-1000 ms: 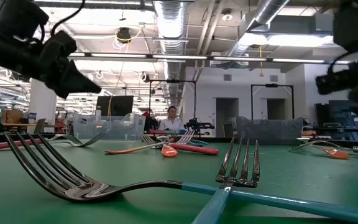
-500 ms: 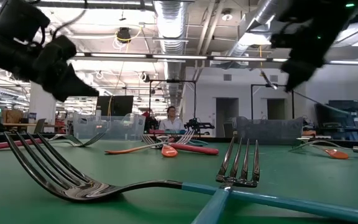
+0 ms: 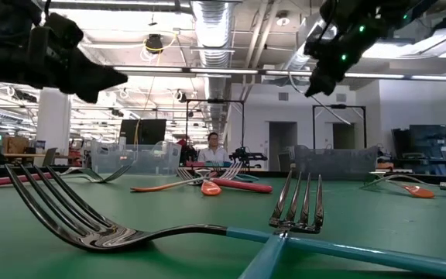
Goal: Sort silverware by color (type)
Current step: Put the blue fork into the black bin, then put the orange fork into the transparent bin
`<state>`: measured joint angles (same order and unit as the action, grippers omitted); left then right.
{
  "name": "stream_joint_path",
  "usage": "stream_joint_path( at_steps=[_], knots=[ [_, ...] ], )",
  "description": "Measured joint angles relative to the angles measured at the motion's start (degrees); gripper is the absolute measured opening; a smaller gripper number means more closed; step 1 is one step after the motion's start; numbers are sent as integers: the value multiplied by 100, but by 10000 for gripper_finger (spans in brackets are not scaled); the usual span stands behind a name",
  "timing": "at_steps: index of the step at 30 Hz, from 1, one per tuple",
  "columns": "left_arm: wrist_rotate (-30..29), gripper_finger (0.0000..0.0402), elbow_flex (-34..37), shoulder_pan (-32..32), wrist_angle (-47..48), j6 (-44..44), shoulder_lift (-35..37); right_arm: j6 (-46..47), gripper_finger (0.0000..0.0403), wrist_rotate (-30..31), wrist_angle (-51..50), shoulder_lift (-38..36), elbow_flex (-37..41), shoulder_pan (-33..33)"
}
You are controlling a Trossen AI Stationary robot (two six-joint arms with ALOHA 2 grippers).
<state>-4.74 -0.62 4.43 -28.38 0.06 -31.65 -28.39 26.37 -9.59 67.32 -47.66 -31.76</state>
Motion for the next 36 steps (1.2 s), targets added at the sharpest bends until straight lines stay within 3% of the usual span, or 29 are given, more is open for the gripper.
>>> stream_joint_path(
  at_steps=[5, 11, 17, 22, 27, 30, 36],
  knots=[
    [-51, 0, 2, 0, 477, -413, 16, -34, 15, -1139, -63, 343, 13, -805],
    [-54, 0, 4, 2, 1019, -761, 15, -597, 18, -1198, 154, 873, 9, -1212],
    [-57, 0, 4, 0, 1278, -1061, 19, -527, 25, -1355, 300, 1331, 7, -1429],
    [-58, 0, 7, 1, 1483, -1135, 17, -312, 69, -1230, 230, 1608, 9, -1527],
    [-60, 0, -47, 1, 1268, -811, 17, -3, 130, -1126, 94, 1593, 7, -1529],
    [-60, 0, -82, 0, 501, -256, 78, 508, 155, -1124, -169, 1405, 9, -1527],
    [180, 0, 4, 0, -139, 391, 560, 1733, 166, -1169, -780, 732, 9, -1277]
  ],
)
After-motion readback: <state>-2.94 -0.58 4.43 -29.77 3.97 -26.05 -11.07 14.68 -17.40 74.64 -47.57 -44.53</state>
